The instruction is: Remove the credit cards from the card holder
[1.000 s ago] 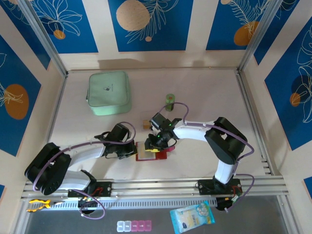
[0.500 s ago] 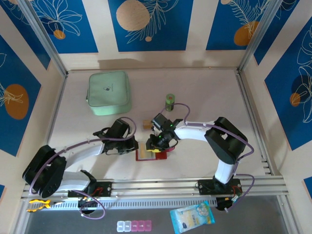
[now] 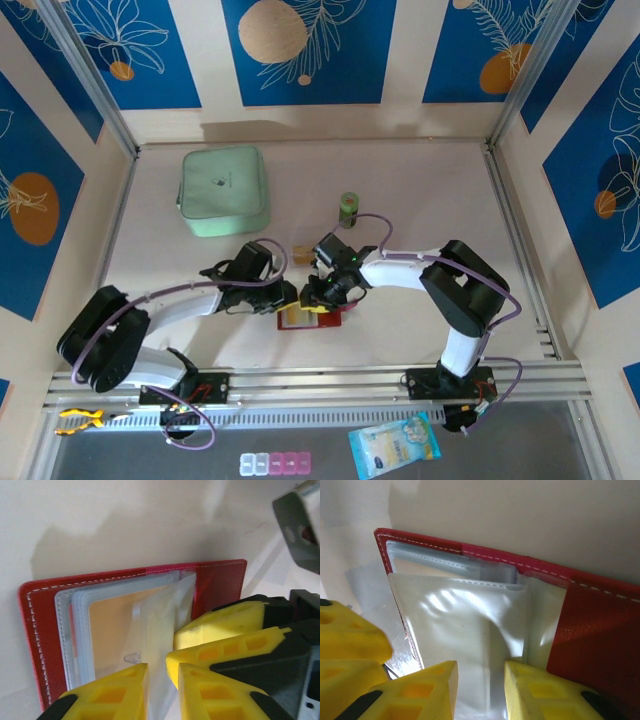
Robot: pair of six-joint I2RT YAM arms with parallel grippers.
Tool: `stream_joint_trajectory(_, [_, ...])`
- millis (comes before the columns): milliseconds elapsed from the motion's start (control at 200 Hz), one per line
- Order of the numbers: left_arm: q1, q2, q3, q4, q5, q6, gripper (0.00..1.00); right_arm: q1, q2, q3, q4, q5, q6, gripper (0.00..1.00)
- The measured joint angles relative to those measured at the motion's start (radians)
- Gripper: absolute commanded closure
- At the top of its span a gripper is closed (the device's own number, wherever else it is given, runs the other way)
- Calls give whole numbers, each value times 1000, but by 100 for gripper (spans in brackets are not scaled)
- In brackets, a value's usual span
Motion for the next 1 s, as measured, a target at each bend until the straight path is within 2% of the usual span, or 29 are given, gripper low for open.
stream_joint_trajectory(535, [-13,-22,4,-52,-55,1,77,0,-5,-11,12,1,4,72])
stream_joint_trajectory(1000, [-13,18,4,13,-21,-26,81,0,-13,-19,18,2,8,73])
